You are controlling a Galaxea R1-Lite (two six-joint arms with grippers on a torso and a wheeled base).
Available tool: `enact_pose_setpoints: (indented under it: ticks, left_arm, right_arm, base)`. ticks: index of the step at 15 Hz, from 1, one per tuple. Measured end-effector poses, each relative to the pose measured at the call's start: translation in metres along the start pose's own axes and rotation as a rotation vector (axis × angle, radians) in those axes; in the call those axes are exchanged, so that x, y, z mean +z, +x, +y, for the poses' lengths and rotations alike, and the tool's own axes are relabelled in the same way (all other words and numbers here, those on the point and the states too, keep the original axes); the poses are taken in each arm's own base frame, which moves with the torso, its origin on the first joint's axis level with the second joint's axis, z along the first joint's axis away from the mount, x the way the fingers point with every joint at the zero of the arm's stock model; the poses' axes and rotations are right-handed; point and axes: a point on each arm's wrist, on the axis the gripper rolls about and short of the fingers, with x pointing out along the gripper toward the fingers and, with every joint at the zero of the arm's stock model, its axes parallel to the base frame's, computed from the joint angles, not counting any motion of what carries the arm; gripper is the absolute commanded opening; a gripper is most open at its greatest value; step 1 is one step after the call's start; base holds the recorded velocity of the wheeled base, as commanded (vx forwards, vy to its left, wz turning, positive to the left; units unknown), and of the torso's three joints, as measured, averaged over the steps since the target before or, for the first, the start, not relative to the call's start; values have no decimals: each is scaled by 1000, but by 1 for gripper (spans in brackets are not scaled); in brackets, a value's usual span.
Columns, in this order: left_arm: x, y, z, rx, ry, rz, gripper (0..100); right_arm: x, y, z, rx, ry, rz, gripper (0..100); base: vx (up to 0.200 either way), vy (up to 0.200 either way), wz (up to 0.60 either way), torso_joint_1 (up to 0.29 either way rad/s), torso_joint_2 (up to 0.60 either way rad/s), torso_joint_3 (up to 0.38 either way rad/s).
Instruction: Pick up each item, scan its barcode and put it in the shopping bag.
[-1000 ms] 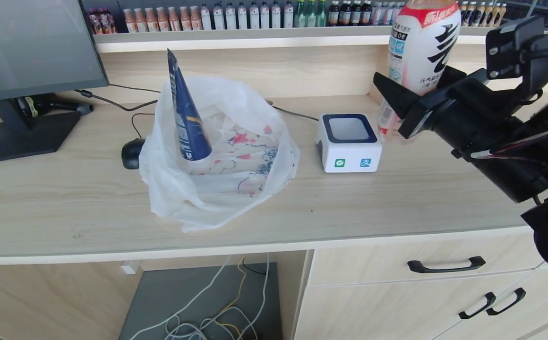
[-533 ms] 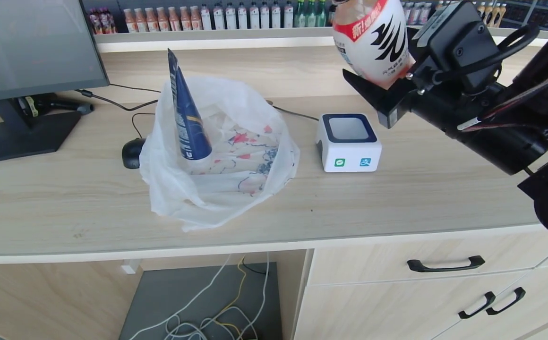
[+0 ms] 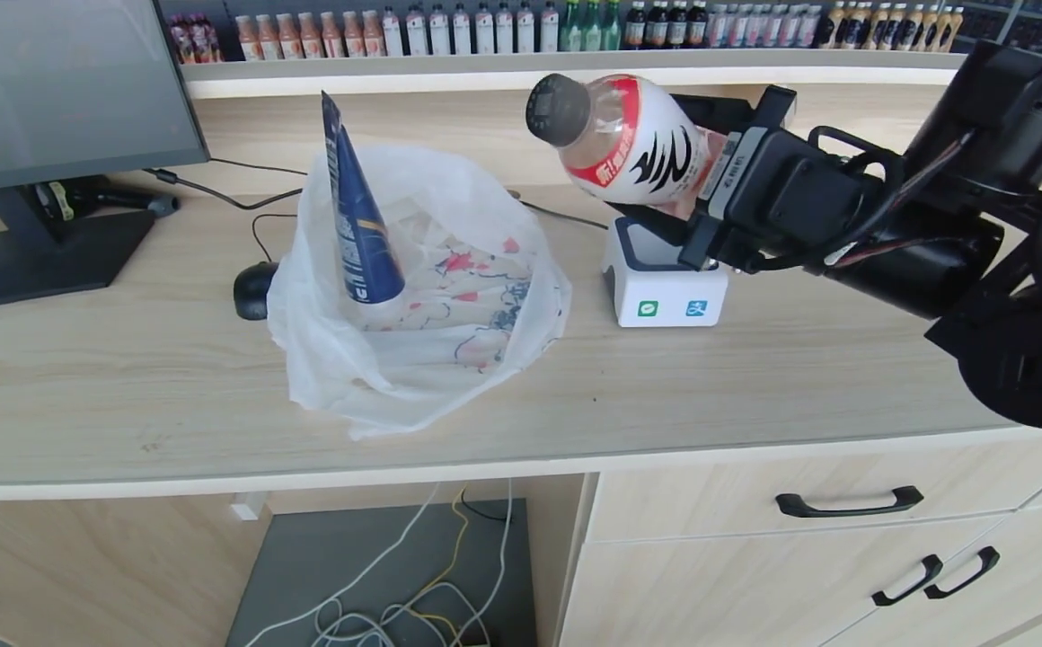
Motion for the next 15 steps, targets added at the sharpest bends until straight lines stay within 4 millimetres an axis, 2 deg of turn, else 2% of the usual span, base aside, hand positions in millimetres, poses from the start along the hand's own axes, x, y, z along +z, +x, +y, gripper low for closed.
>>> enact_pose_setpoints:
  ticks: [6,15]
  left_arm:
    - [0,0,0,0,0,0,100]
    - [0,0,0,0,0,0,100]
  right_arm:
    - [-13,-2,-6,49,-95,-49,0]
    - [-42,2,5,89,-168,-53,0]
  base:
    - [0,0,0,0,0,0]
    - [0,0,0,0,0,0]
